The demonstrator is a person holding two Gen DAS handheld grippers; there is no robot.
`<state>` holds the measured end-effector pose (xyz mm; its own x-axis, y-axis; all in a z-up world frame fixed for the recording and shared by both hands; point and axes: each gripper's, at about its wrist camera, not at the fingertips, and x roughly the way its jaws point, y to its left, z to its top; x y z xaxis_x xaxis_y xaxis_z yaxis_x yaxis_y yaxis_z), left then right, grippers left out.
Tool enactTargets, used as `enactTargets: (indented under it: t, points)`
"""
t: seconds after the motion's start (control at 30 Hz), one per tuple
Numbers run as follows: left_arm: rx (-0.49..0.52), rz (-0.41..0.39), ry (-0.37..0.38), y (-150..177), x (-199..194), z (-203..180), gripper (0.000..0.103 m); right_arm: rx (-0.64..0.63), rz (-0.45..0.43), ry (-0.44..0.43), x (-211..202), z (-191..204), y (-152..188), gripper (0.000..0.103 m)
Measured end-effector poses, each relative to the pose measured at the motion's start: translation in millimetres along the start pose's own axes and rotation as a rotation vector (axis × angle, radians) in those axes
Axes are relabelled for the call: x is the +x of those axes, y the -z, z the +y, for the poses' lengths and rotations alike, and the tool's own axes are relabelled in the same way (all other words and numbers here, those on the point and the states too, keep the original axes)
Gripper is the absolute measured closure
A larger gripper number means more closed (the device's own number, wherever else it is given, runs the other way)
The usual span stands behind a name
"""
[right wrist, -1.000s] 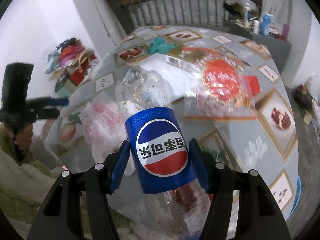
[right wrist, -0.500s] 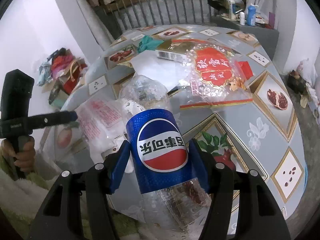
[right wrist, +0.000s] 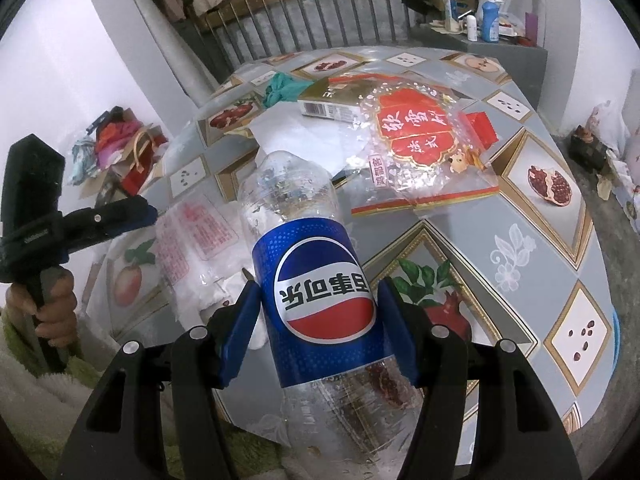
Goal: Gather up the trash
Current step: 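Lower left tool onto pink plastic bag and close on it while right tool holds bottle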
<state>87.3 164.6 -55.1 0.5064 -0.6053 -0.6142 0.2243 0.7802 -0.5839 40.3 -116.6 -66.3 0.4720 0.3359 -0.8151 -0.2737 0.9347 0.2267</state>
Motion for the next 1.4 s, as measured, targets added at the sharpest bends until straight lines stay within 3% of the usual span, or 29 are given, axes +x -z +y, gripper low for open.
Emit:
enactTargets:
  t: [0.13,0.3,0.4,0.6,0.73,0.83,0.9,1.03,1.23,1.33,1.4]
  points:
    - [-0.021,-0.034,-0.076,-6,-5,15,0.052,0.003,0.001,-0.001,0,1,0,0.044]
    - [-0.05,0.081,-0.146,-12,22,34,0.051,0.011,0.005,0.003,1,1,0,0.044]
    - [-0.054,0.084,-0.11,-16,22,33,0.051,0.004,0.008,0.014,1,4,-1,0.044]
    - [-0.058,0.023,0.063,-18,5,21,0.051,-0.009,0.011,0.023,3,10,-1,0.044]
    - [-0.06,0.013,-0.012,-19,7,25,0.05,-0.006,0.013,0.019,3,10,-1,0.044]
    - [-0.154,0.058,-0.076,-21,16,46,0.049,-0.014,0.015,0.021,3,12,-1,0.044]
    - [-0.191,0.091,-0.067,-21,22,54,0.049,-0.019,0.016,0.022,4,14,-1,0.044]
    - [-0.161,0.091,-0.013,-21,21,46,0.049,-0.017,0.016,0.02,4,15,-1,0.044]
    - [-0.245,0.051,0.205,-28,9,38,0.049,-0.013,0.015,0.016,4,16,-1,0.044]
    - [-0.231,0.046,0.136,-31,10,40,0.049,-0.013,0.015,0.01,5,15,0,0.044]
    - [-0.257,0.061,0.137,-31,15,44,0.049,-0.013,0.014,0.008,5,14,0,0.044]
